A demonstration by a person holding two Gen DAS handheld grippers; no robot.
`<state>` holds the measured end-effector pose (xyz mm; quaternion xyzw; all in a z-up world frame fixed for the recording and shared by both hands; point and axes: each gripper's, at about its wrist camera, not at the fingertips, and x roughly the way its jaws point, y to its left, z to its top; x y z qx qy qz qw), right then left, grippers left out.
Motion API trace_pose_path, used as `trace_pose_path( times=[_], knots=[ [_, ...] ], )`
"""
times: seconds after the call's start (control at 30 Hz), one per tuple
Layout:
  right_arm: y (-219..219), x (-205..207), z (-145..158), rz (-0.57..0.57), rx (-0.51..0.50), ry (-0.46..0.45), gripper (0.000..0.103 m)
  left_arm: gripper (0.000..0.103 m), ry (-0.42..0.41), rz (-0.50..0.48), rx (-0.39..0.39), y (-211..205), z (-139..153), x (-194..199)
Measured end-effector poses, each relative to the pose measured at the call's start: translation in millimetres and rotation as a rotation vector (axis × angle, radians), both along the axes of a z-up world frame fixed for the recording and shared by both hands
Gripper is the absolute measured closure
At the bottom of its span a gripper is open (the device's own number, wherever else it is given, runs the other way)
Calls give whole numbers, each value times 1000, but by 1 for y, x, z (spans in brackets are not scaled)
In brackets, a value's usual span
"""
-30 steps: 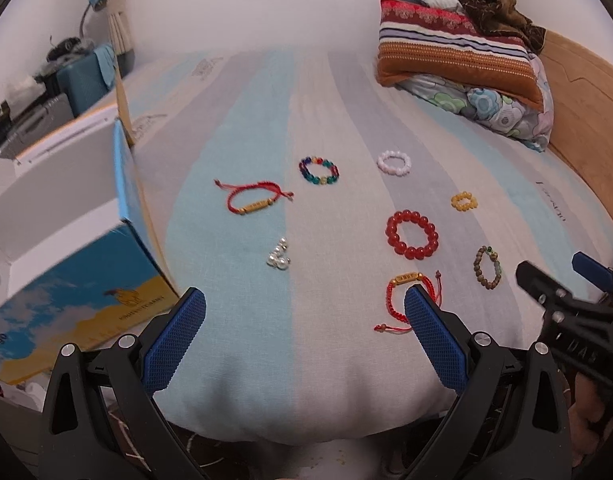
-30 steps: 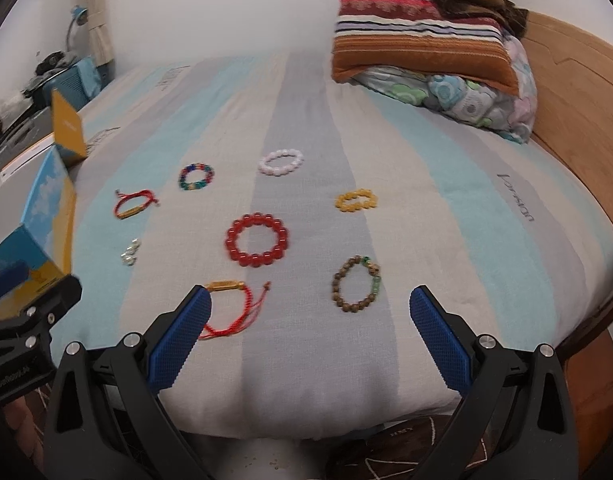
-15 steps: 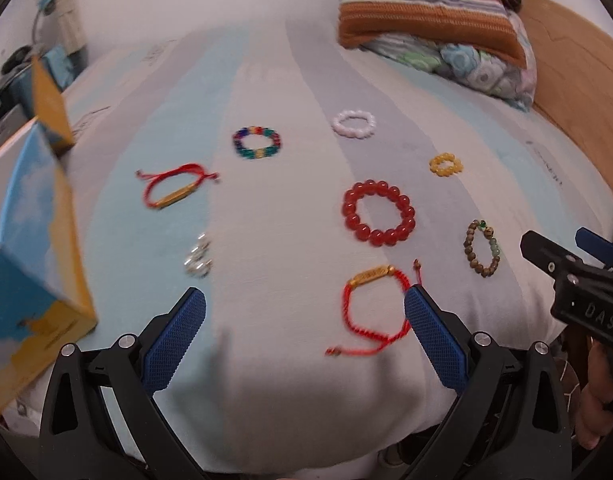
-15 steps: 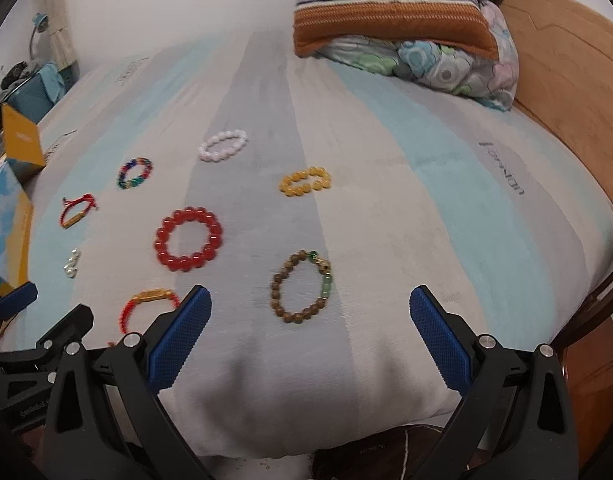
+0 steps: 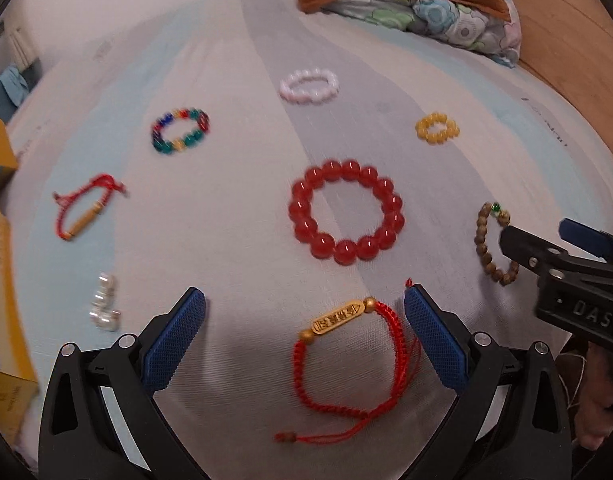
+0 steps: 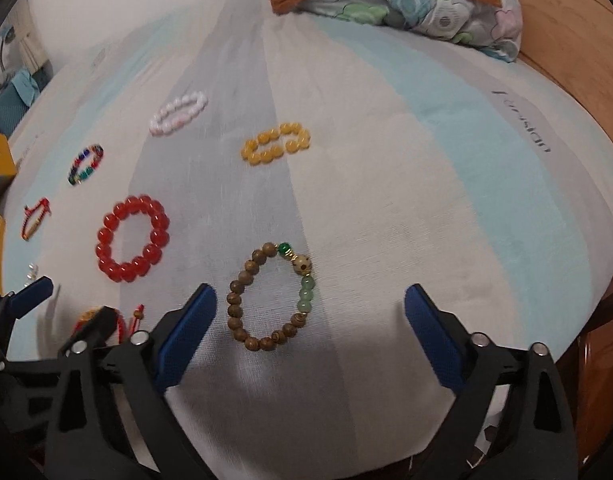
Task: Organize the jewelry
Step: 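Reach the left tool to the red cord bracelet while the right tool reaches the brown bead bracelet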
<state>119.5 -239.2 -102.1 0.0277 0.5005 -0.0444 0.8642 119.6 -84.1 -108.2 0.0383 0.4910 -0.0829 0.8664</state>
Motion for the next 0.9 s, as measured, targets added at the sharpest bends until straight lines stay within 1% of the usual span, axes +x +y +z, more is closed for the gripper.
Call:
trace_pose_path(
  times=[0.1, 0.27, 0.3, 0.33, 0.47, 0.63, 0.67, 0.73, 0.77, 0.8, 0.83, 0.87, 0.9],
  knots=[
    [3, 4, -6, -9, -2, 16, 20, 6, -10, -1, 19, -2, -9, 1],
    [10, 7, -11, -3, -5, 33, 20, 6, -27, -4, 24, -2, -13, 1],
    [11, 8, -13, 2, -11, 39, 21, 6, -30, -4, 22, -2, -14, 1],
    [12, 9, -14, 7, -16, 46, 23, 6, -35, -7, 24, -2, -14, 1],
    [12, 10, -20, 2, -5, 69, 24, 6, -39, -21, 45, -4, -16, 0],
    [15, 10, -22, 8, -11, 70, 25, 5, -33, -33, 65, -6, -18, -2],
    [16, 10, -22, 13, -11, 69, 27, 5, -31, -33, 66, -6, -18, -2],
    [18, 10, -21, 23, -10, 65, 37, 6, -27, -32, 63, -5, -18, -3],
    [19, 10, -21, 28, -12, 62, 40, 7, -27, -32, 64, -5, -17, -5],
    [20, 9, -20, 29, -13, 61, 47, 8, -26, -32, 66, -5, -16, -6],
    [21, 9, -20, 29, -12, 60, 51, 11, -25, -29, 66, -4, -15, -7],
    [22, 8, -19, 29, -12, 59, 53, 16, -26, -25, 67, -3, -14, -8],
    [22, 8, -19, 27, -13, 59, 59, 18, -28, -24, 69, -3, -14, -8]
  ],
)
